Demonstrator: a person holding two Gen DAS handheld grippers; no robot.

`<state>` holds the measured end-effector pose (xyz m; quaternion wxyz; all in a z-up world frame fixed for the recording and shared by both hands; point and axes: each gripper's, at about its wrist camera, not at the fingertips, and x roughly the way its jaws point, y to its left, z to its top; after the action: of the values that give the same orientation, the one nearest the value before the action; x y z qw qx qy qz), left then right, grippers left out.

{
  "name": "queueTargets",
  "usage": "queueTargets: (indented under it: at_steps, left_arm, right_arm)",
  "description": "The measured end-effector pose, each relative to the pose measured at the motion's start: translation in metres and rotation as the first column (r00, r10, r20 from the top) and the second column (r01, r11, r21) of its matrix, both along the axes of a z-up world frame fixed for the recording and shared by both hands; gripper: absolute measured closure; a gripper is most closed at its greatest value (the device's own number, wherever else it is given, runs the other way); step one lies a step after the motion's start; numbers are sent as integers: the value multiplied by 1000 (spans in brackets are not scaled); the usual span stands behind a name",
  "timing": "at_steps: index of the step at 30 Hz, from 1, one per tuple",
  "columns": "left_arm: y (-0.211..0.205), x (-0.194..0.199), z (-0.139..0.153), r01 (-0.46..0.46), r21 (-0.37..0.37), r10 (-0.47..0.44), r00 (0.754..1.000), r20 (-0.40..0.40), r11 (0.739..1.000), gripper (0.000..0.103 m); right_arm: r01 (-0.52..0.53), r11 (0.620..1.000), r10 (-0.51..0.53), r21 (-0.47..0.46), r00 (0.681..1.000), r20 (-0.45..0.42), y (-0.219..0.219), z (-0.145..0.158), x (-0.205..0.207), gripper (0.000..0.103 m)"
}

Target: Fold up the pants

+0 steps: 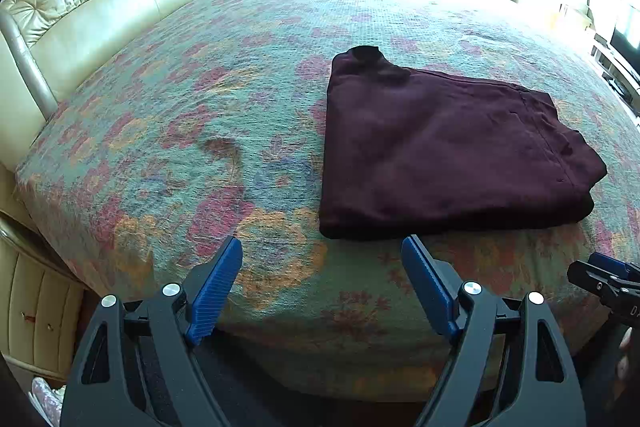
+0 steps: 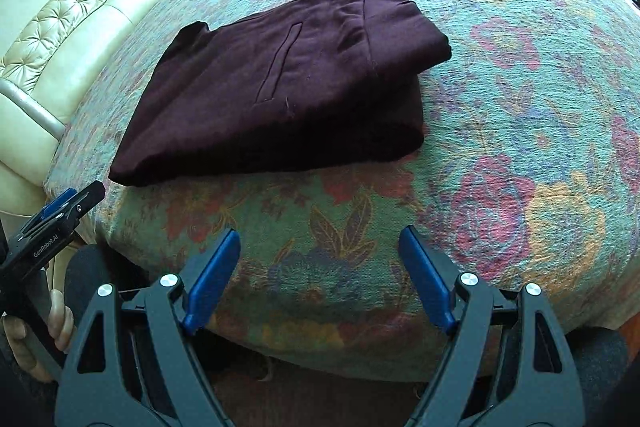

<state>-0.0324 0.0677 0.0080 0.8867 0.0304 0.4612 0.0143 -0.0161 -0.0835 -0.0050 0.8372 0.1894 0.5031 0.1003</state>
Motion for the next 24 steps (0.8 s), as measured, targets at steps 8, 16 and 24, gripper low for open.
queueTargets:
  at_steps: [8, 16, 24]
  left_arm:
    - [2, 0, -1, -6, -10, 6, 1000, 0, 1000, 22]
    - [3, -1, -1, -1, -17, 1, 1000, -9, 1000, 22]
    - [5, 1, -3, -9, -30, 8, 1000, -20, 1000, 22]
  right_arm:
    - [-1, 1000, 1, -3, 1000, 1, 1, 0, 0, 21]
    - [-4, 1000, 4, -7, 1000, 3, 2, 0, 0, 21]
    - [-11, 1000, 11, -12, 1000, 3, 1, -1, 1, 21]
